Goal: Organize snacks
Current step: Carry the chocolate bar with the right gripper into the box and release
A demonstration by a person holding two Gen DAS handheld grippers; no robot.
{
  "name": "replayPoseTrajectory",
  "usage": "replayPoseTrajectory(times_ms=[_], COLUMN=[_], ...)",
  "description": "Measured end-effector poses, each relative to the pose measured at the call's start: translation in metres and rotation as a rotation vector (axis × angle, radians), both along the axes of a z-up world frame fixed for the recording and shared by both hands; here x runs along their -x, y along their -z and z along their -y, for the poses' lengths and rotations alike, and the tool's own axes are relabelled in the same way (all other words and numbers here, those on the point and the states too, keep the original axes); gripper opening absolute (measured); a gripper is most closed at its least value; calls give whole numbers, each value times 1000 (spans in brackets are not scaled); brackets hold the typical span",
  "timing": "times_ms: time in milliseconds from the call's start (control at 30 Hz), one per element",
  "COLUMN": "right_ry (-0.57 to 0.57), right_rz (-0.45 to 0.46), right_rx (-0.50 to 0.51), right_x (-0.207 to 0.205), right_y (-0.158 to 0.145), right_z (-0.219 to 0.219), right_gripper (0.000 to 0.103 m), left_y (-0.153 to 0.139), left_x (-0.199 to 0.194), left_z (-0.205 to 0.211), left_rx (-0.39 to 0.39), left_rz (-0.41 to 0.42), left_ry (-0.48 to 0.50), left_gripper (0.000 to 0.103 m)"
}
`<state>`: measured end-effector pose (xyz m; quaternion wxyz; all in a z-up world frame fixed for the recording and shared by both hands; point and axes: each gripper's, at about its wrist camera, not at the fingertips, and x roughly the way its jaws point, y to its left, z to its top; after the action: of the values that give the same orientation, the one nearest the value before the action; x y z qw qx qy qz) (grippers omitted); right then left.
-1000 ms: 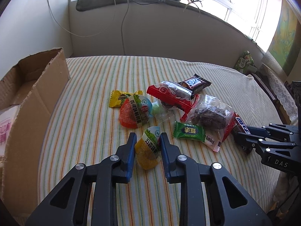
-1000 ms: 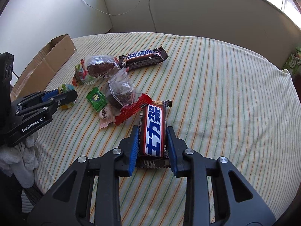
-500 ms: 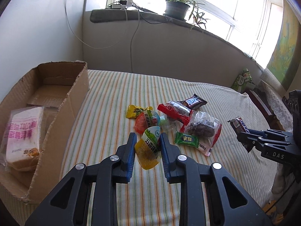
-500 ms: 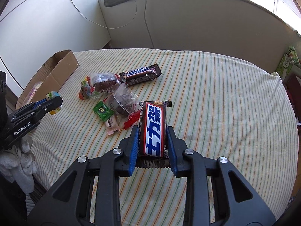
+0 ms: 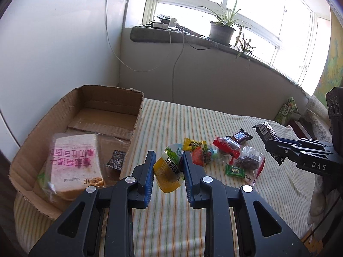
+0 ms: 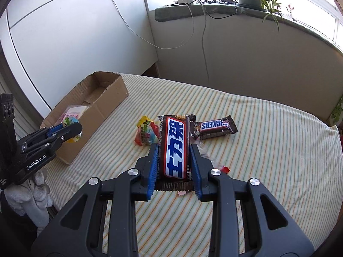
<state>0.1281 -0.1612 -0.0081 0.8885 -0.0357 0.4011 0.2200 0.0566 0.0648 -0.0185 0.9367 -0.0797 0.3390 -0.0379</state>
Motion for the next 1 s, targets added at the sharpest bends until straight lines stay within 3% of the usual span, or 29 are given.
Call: replayPoseTrajectory(times_ms=[267, 1000], right_ry=[-97, -275], right_rz=[32, 28], right_rx=[8, 55], right_x=[-17, -44], right_y=[-12, 2], right_z=[-58, -192], right_gripper=[29, 29], left_y=[-8, -7], left_x=[10, 16], left_z=[-38, -94], left_rx=[-9, -18], left_rz=[24, 19], left_ry=[-82, -183], left_gripper=[23, 24])
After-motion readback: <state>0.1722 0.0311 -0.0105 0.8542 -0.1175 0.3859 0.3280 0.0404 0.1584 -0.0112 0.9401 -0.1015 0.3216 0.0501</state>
